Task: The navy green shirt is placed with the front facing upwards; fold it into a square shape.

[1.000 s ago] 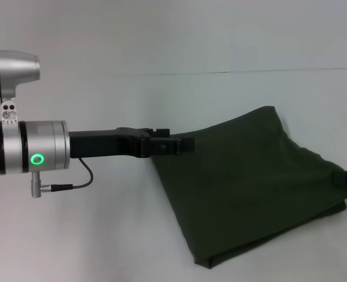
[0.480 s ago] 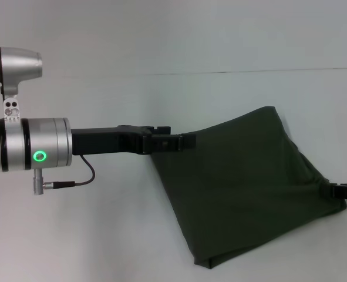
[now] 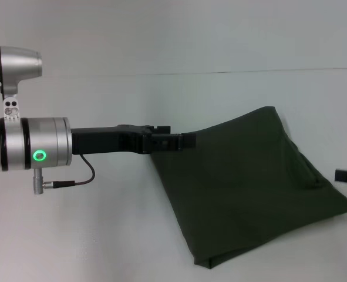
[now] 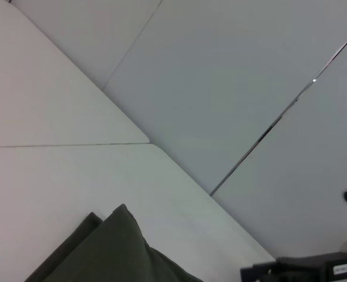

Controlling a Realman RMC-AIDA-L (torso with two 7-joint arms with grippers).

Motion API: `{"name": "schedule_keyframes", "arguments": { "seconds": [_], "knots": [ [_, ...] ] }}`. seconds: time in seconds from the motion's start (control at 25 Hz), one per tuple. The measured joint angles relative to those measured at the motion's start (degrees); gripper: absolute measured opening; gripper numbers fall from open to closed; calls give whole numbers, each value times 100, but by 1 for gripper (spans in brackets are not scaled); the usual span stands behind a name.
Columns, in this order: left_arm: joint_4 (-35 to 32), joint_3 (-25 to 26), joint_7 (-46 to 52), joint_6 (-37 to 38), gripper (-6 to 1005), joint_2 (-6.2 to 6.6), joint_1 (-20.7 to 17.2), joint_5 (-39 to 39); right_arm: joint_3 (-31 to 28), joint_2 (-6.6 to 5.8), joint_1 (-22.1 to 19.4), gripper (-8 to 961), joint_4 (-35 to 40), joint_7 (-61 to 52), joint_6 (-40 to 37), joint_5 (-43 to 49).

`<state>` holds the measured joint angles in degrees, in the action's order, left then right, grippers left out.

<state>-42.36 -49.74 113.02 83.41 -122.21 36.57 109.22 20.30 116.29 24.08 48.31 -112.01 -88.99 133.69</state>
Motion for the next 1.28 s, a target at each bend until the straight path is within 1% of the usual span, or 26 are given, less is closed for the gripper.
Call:
{"name": "schedule_keyframes", "arguments": {
  "seconds": [0.12, 0.2, 0.32, 0.4, 0.52, 0.6, 0.72, 0.8, 1.28],
  "knots": [
    [0, 0, 0, 6, 963, -5, 0, -6, -172, -3, 4, 415, -37, 228, -268, -302],
    [0, -1, 0, 8, 963, -5, 0, -8, -117, 55, 48, 459, -54, 325, -379, -448],
    [0, -1, 1, 7, 963, -5, -1, -10, 125, 179, 170, 615, -100, 384, -363, -457],
    [0, 0, 1, 5, 963, -5, -1, -11, 349, 229, 268, 614, -235, 392, -252, -447],
    [0, 0, 10, 3, 963, -4, -1, -13, 608, 235, 373, 612, -551, 394, -10, -438],
    [0, 0, 38, 1, 964, 0, -1, -16, 686, 219, 400, 611, -749, 395, 166, -438],
    [0, 0, 60, 0, 964, 2, -3, -16, 719, 159, 402, 609, -1000, 395, 437, -431],
    [0, 0, 61, -1, 964, 3, -7, -16, 722, 141, 384, 609, -1040, 394, 563, -428],
    [0, 3, 71, -4, 963, 10, -38, -15, 782, 96, 367, 612, -1189, 467, 1128, -488]
  ]
}}
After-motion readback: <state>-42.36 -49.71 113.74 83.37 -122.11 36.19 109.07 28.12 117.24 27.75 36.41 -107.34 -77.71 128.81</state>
